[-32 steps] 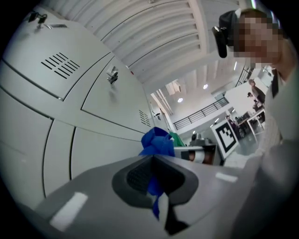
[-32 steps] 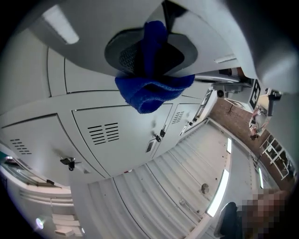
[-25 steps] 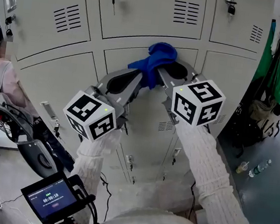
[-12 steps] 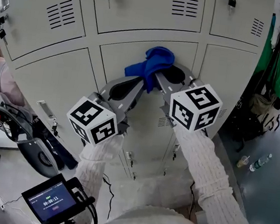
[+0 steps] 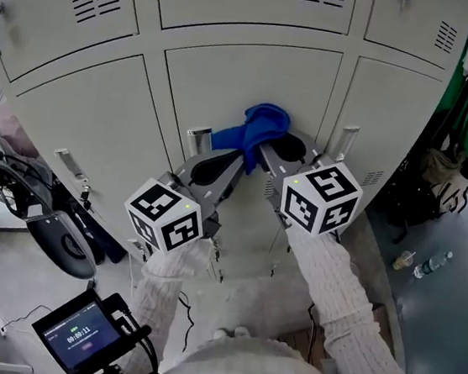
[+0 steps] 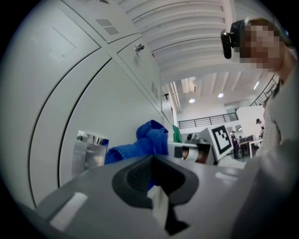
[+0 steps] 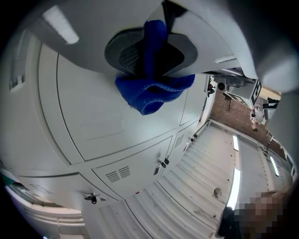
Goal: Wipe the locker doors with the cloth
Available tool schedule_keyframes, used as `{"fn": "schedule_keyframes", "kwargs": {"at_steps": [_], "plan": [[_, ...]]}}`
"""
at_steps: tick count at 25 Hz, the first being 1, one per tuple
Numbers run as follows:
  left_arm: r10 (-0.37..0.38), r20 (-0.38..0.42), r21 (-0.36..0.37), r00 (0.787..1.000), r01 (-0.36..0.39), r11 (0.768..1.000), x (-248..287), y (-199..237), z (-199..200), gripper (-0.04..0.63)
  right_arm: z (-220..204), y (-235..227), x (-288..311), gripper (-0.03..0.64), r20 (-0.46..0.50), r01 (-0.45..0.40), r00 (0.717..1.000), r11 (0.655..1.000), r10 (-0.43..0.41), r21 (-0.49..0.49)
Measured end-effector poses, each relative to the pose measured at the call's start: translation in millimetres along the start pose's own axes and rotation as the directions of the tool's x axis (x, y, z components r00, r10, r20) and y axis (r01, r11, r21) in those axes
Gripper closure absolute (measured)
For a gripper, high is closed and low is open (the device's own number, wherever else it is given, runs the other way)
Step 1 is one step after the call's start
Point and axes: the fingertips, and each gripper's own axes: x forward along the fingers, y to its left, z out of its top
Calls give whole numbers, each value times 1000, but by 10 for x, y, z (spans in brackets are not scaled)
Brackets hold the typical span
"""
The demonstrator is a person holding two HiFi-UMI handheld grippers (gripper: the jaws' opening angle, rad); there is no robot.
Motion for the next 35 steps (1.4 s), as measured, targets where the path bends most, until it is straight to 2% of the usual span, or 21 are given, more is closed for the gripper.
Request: {"fn": "schedule_keyframes", "kwargs": {"at_steps": [4, 10, 13, 17, 22, 26, 31, 35], "plan": [[-17, -45, -71, 999, 14, 997, -19, -55, -349, 589, -419, 41, -42, 567, -65, -2, 998, 998, 5, 59], [-4, -127, -142, 992, -15, 990, -53, -43, -868, 589, -986, 46, -122, 568, -144, 23, 990, 990, -3, 137], [6, -149, -191, 989, -34, 981, -79, -4, -1089, 589, -1226, 56, -141, 568, -175, 41, 984, 985, -11, 166], [31, -193, -210, 981, -72, 975, -117, 23, -1391, 589, -1549, 70, -180, 568, -224, 57, 975, 978, -11, 199], [51, -247, -282, 968, -122, 952, -196, 52, -1783, 589, -1979, 112, -215, 568, -301, 80, 954, 970, -7, 231], [55, -277, -295, 959, -139, 945, -209, 56, -1932, 589, -2172, 121, -236, 568, -337, 88, 941, 964, 2, 250], [67, -326, -275, 943, -163, 948, -234, 65, -2086, 589, -2358, 146, -240, 568, -380, 90, 925, 960, 18, 266], [65, -332, -271, 941, -161, 949, -218, 60, -2085, 589, -2375, 146, -261, 568, -393, 87, 919, 957, 29, 275]]}}
